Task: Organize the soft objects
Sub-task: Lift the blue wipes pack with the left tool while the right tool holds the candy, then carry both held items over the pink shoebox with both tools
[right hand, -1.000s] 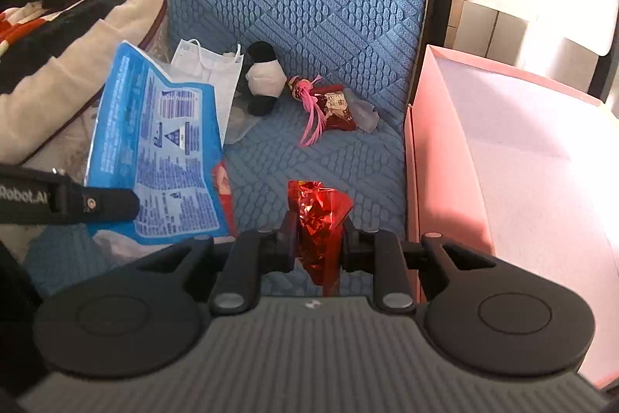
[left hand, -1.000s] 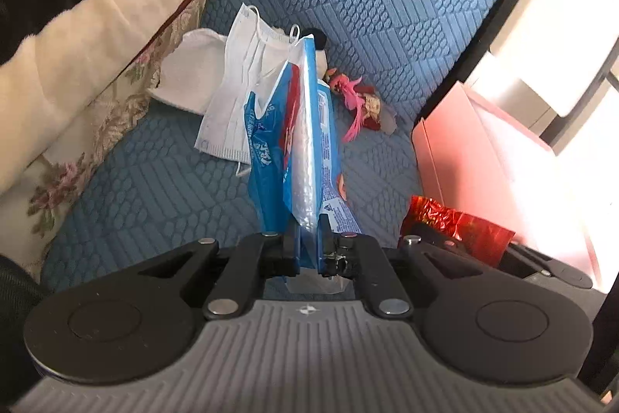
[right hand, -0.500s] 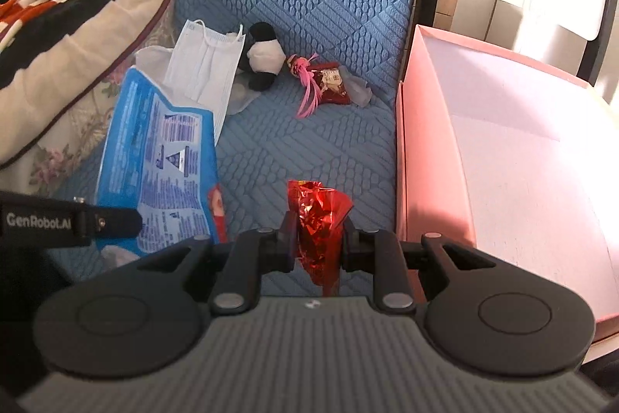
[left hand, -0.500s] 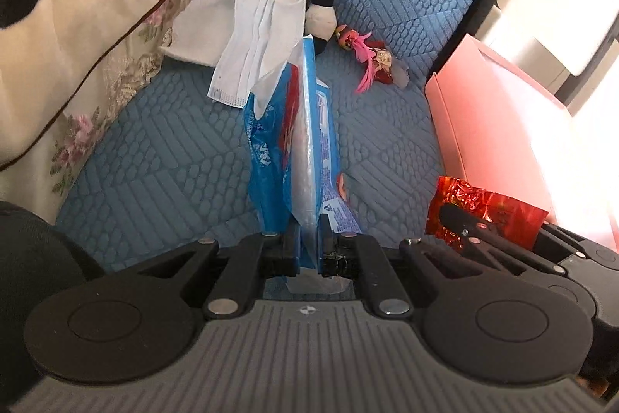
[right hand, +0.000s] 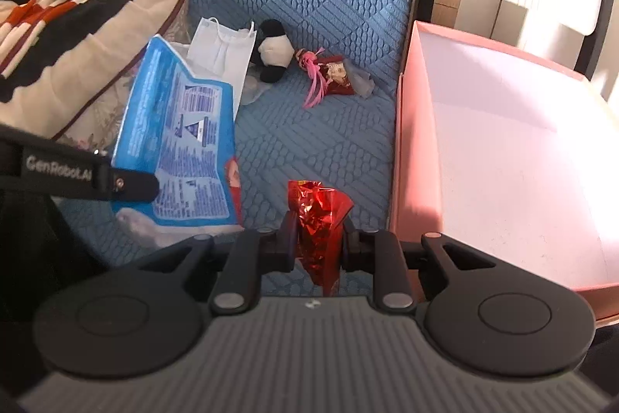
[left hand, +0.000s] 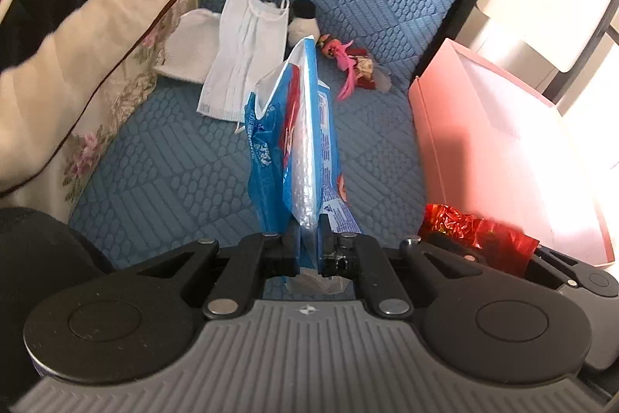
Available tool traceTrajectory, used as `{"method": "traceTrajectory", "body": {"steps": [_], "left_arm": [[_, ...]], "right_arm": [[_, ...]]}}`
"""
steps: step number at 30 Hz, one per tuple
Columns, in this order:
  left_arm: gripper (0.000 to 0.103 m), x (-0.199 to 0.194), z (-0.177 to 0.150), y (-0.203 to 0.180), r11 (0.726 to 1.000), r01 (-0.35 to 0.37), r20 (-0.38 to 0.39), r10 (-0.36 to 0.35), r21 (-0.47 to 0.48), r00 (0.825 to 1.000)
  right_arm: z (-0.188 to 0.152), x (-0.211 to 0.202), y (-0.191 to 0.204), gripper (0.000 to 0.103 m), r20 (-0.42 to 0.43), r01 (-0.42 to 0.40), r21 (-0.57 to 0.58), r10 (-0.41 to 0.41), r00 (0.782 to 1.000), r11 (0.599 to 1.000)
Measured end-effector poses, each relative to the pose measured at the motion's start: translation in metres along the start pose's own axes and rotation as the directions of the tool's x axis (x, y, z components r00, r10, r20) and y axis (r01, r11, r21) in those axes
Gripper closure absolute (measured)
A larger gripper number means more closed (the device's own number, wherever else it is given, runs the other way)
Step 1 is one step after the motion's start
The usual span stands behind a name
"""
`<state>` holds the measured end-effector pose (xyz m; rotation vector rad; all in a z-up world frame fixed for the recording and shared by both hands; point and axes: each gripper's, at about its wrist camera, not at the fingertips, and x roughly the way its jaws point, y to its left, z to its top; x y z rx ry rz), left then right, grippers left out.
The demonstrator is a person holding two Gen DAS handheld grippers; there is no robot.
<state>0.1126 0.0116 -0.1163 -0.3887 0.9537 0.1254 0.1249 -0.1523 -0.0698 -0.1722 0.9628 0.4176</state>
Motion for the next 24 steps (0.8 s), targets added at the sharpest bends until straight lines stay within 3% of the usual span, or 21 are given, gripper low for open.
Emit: {"method": "traceTrajectory", "body": {"steps": [11,24], "left_arm": [[0.094,-0.023,0.022,-0.024,1.000,0.001,0.004,-0.001,-0.007,1.000],[0.094,-0.047,0.052,-0.078,0.997,0.075,0.052,-0.076,0.021,0.996]], "right_arm": [[0.034,-0.037,-0.025,0.079,0.044,0.007,0.018,-0.008,0.999,1.000],[0.082,-0.071,-0.075,0.079,0.115,0.015,0.042,-0.020,0.993,0.999]]}}
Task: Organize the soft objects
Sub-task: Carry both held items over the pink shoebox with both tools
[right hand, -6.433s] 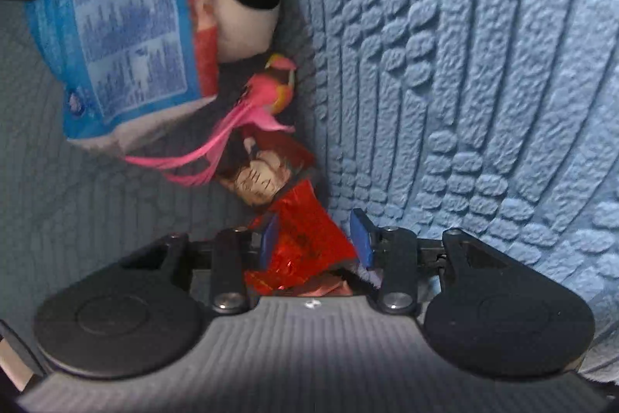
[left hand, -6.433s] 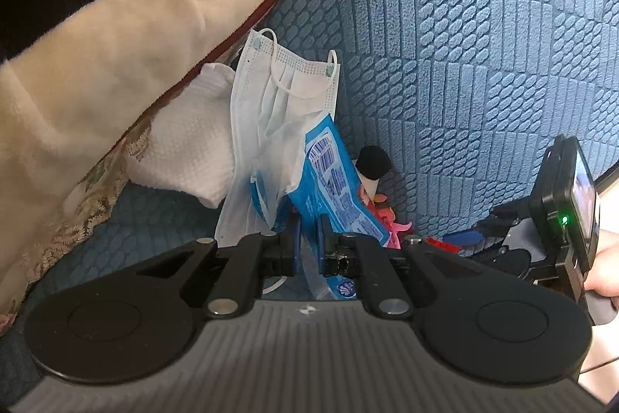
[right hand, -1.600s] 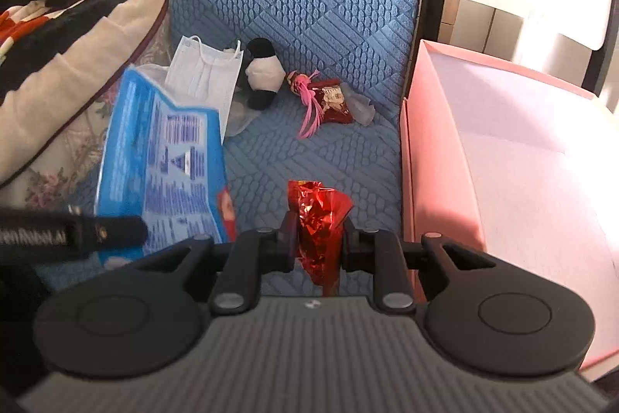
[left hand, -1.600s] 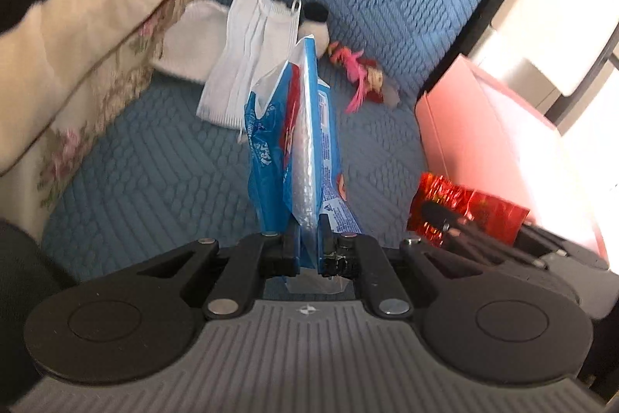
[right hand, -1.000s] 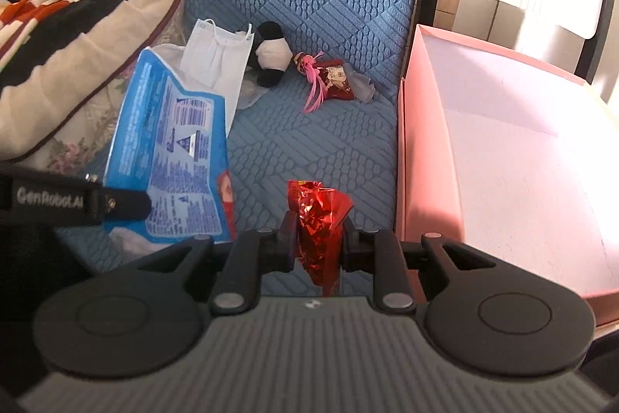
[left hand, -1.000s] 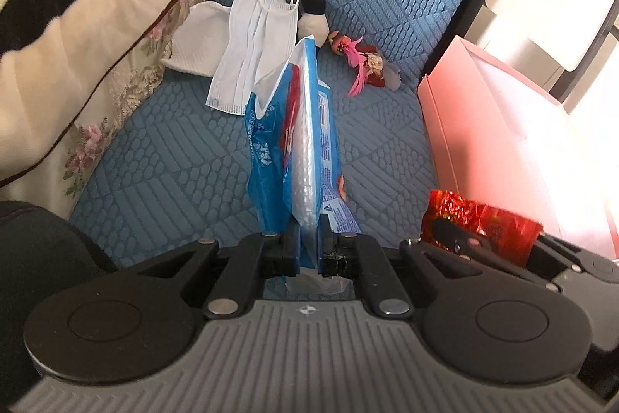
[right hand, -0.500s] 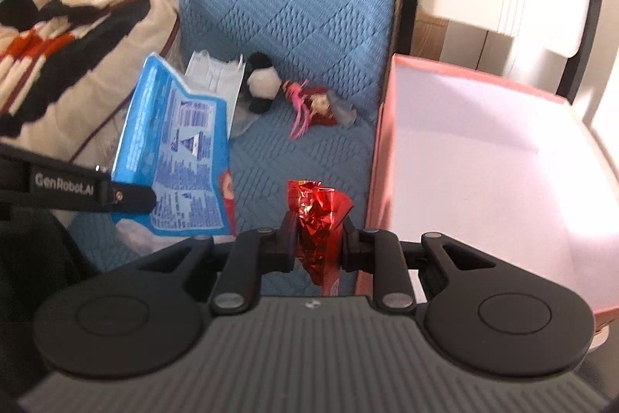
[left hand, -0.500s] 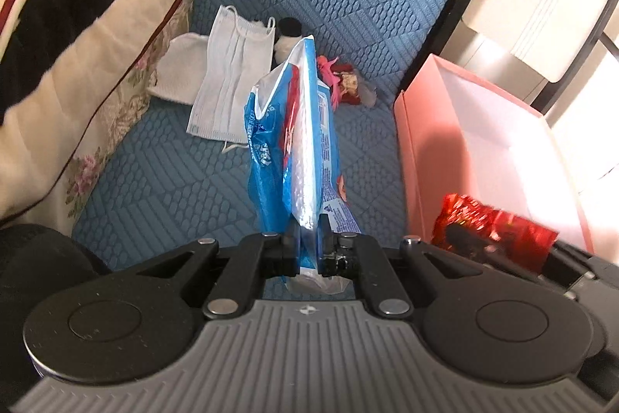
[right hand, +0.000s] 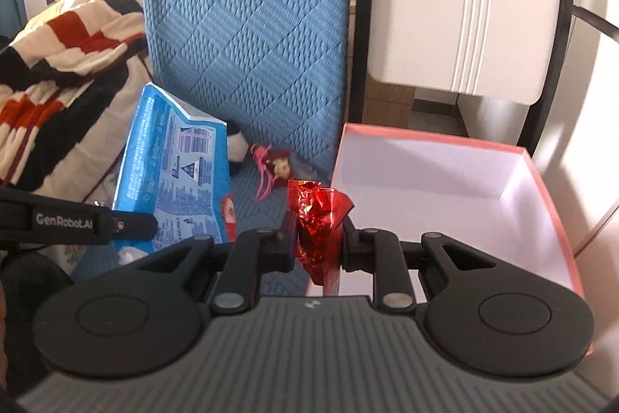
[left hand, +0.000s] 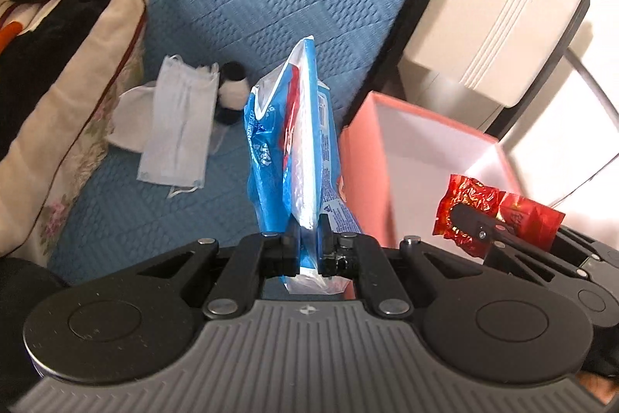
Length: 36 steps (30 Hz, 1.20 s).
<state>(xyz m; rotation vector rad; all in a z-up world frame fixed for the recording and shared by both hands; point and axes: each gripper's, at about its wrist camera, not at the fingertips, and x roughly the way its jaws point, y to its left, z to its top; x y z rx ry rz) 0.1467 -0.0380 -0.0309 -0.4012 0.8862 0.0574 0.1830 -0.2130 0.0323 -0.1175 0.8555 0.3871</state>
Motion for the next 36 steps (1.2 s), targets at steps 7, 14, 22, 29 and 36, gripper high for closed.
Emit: {"method": "traceTrajectory", "body": {"steps": [7,14,22,29,36], "left_arm": [[0.094,-0.003,0.022,-0.034,0.998,0.055,0.027,-0.055,0.000,0.998],[0.094,0.001,0.042,-0.073,0.994,0.102,0.039,-0.104,0.042,0.994],[0.094,0.028,0.041,-0.103,0.989,0.132,0.002,-0.133,0.069,0.991],[0.094,0.061,0.026,-0.115,0.990,0.118,-0.047,-0.115,0.074,0.992],[0.094,0.091,0.011,-0.125,0.991,0.110,-0.112,-0.101,0.080,0.989]], "right_arm": [[0.022,-0.014,-0.023,0.079,0.038,0.014,-0.007,-0.014,0.999,1.000],[0.037,-0.026,-0.053,0.079,0.077,0.050,0.031,-0.053,0.996,0.998],[0.033,-0.016,-0.084,0.079,0.048,0.098,0.071,-0.102,0.994,0.993],[0.015,0.006,-0.110,0.079,-0.028,0.139,0.113,-0.136,0.990,0.984],[-0.009,0.030,-0.126,0.079,-0.122,0.140,0.144,-0.123,0.985,0.980]]}}
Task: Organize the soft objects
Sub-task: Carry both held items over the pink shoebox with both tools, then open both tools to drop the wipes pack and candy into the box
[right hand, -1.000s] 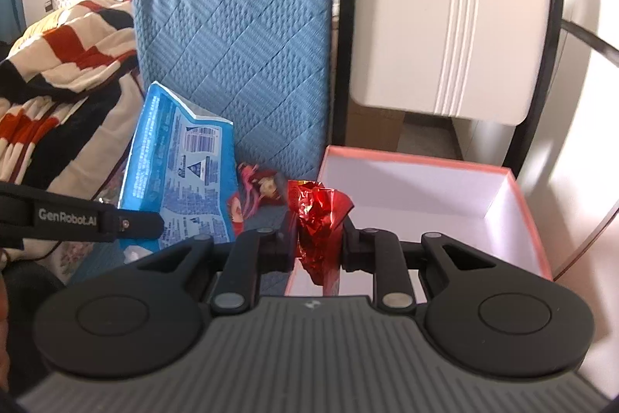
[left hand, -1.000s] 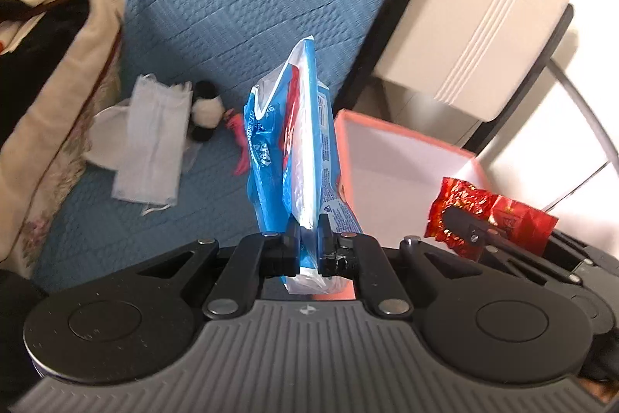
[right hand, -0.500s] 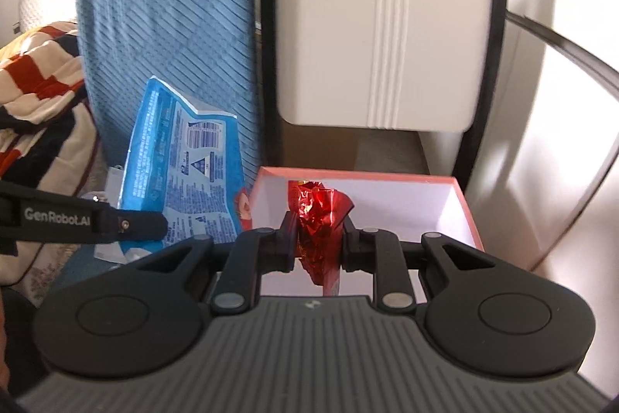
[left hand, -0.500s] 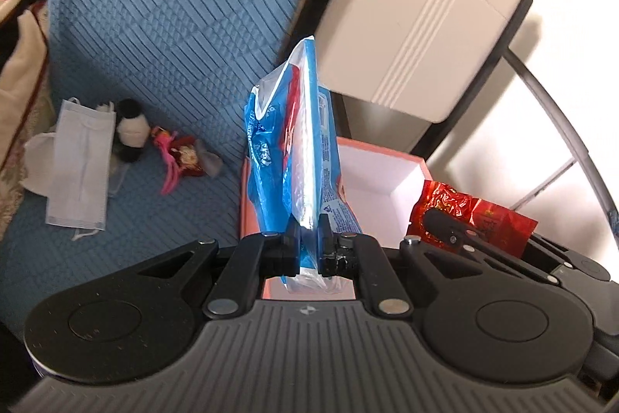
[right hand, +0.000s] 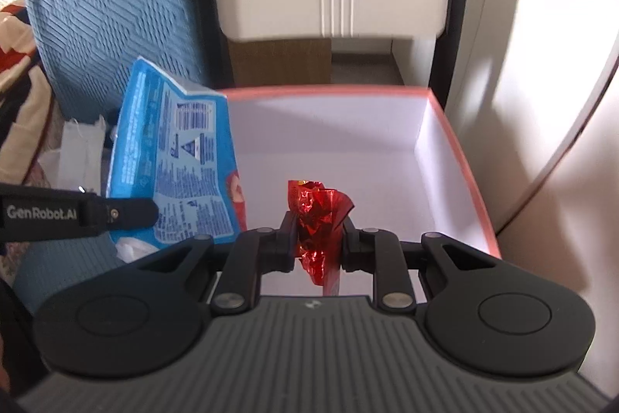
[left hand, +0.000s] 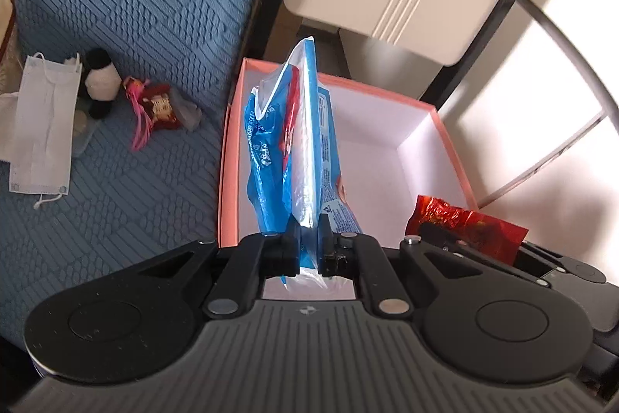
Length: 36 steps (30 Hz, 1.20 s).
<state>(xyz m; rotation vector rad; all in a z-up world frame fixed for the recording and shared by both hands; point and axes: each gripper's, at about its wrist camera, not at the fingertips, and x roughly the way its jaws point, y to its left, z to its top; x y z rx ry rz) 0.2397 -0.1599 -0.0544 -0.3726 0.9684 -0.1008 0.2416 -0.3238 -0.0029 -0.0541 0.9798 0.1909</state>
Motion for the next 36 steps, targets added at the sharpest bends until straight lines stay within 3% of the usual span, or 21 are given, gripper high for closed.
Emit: {"method": "traceTrajectory", "body": {"steps": [11,17,19,20,21,22,23,24,25,36], "left_arm": [[0.094,0.033,-0.011,-0.001,1.000,-0.022,-0.079,0.023,0.005,0.997],[0.093,0.038,-0.011,-0.002,1.000,-0.023,-0.085,0.022,-0.007,0.996],[0.087,0.038,-0.009,-0.003,0.999,-0.030,-0.091,0.028,-0.015,0.995],[0.075,0.037,-0.008,-0.002,0.999,-0.027,-0.088,0.025,-0.018,0.996],[0.067,0.035,-0.007,-0.003,1.000,-0.016,-0.082,0.015,-0.013,0.997],[0.053,0.032,-0.005,-0.005,1.000,-0.005,-0.074,0.005,0.000,0.997],[0.048,0.027,-0.004,-0.007,1.000,-0.003,-0.058,0.004,0.016,0.998],[0.048,0.021,-0.002,-0.010,0.999,-0.009,-0.034,0.010,0.032,0.999],[0.048,0.017,0.000,-0.011,0.999,-0.014,-0.020,0.015,0.043,1.000],[0.048,-0.042,0.011,-0.015,0.993,-0.035,0.110,0.022,0.117,0.994]], "right_arm": [[-0.027,0.039,-0.024,0.079,-0.124,-0.005,0.077,0.014,0.992,0.997],[-0.034,0.047,-0.032,0.078,-0.141,0.000,0.092,0.013,0.990,0.996],[-0.033,0.046,-0.034,0.077,-0.137,0.001,0.096,0.012,0.990,0.995],[-0.032,0.045,-0.034,0.075,-0.135,0.003,0.094,0.010,0.991,0.996],[-0.031,0.045,-0.033,0.067,-0.131,0.004,0.092,0.008,0.991,0.996],[-0.031,0.043,-0.033,0.053,-0.126,0.010,0.101,0.003,0.992,0.995],[-0.029,0.040,-0.034,0.046,-0.116,0.002,0.108,0.011,0.993,0.994],[-0.029,0.037,-0.038,0.035,-0.102,-0.006,0.118,0.018,0.995,0.993],[-0.027,0.033,-0.039,0.033,-0.088,-0.009,0.126,0.020,0.996,0.992],[-0.009,-0.016,-0.027,0.033,0.028,-0.028,0.126,0.025,0.999,0.992]]}}
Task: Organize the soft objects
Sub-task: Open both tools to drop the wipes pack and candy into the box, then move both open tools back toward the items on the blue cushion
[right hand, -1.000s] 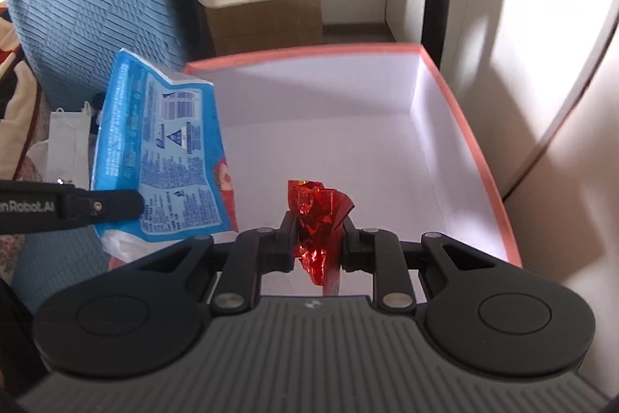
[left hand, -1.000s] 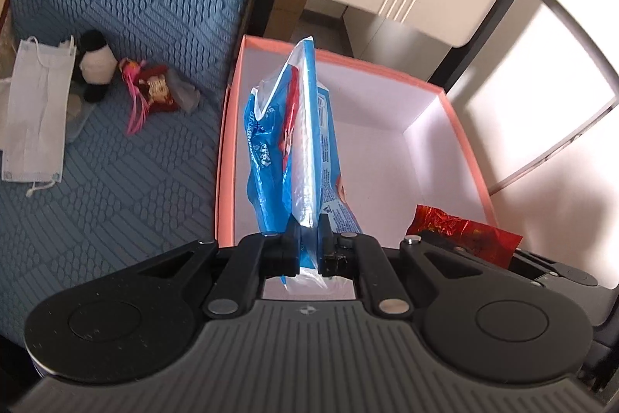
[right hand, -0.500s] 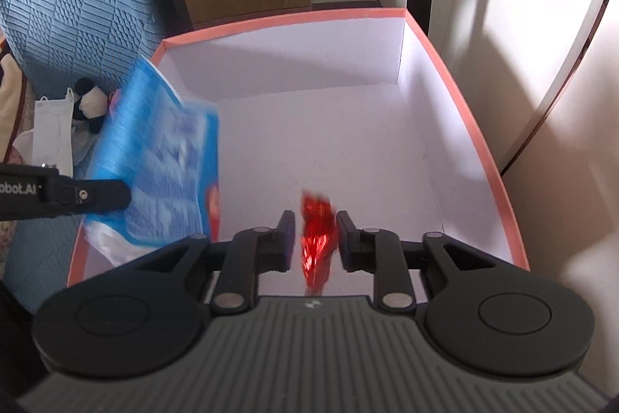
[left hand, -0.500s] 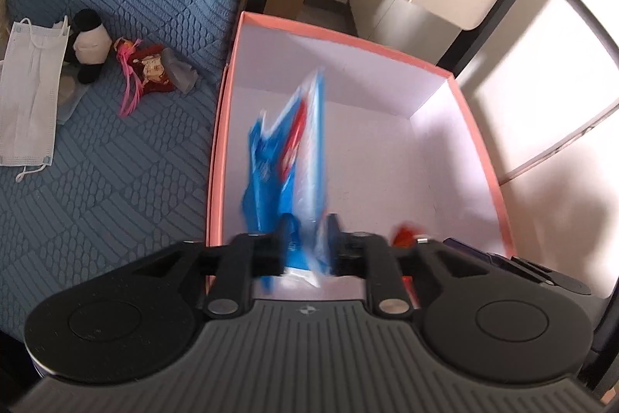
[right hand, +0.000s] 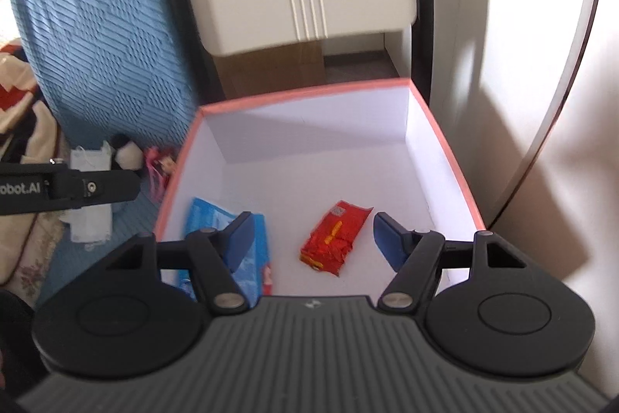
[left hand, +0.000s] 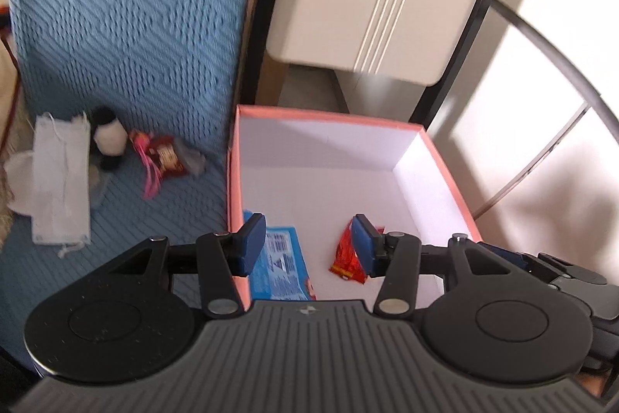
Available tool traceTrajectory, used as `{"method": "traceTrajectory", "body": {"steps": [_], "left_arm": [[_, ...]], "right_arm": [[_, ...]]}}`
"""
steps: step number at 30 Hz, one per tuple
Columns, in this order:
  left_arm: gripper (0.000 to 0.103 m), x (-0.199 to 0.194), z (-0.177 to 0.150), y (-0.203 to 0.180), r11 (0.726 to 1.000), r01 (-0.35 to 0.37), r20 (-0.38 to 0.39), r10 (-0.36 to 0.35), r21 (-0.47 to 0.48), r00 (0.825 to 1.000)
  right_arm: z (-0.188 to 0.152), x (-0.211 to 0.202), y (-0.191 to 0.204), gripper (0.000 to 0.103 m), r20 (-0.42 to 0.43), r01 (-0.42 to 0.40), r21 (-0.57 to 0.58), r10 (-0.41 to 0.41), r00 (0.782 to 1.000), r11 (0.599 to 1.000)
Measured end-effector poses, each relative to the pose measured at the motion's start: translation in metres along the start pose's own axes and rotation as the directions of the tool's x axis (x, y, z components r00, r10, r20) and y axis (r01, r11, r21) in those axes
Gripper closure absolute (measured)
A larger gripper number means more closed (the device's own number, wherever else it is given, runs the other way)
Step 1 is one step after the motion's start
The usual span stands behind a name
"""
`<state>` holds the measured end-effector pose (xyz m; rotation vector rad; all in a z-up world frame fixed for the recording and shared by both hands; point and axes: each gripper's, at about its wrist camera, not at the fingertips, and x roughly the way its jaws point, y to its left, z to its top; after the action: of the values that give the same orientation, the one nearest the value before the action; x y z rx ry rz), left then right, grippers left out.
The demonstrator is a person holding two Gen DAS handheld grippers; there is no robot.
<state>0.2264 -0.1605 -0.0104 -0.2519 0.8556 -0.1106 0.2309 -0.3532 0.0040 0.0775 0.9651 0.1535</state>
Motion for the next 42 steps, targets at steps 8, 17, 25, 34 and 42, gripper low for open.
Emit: {"method": "traceTrajectory", "body": {"steps": [8,17,25,34,42], "left_arm": [[0.048,-0.062,0.001,0.010,0.999,-0.015,0.126,0.011,0.031,0.992],[0.048,-0.109,-0.014,0.029,0.998,-0.012,0.205,0.000,0.058,0.979],[0.048,-0.122,-0.034,0.057,0.999,-0.026,0.241,0.013,0.048,0.970],[0.048,-0.114,-0.057,0.090,0.997,-0.069,0.247,0.062,0.022,0.967],[0.048,-0.095,-0.074,0.124,0.991,-0.136,0.236,0.132,0.000,0.963]], "right_arm": [[0.006,-0.050,0.022,0.033,0.096,-0.014,-0.035,0.017,0.995,0.999],[-0.007,-0.084,0.053,0.033,0.149,-0.019,-0.053,0.026,0.989,0.998],[-0.024,-0.092,0.081,0.033,0.165,-0.036,-0.065,0.047,0.985,0.997],[-0.047,-0.084,0.106,0.033,0.190,-0.035,-0.088,0.051,0.980,0.996],[-0.070,-0.058,0.133,0.033,0.168,-0.061,-0.138,0.084,0.982,0.989]]}}
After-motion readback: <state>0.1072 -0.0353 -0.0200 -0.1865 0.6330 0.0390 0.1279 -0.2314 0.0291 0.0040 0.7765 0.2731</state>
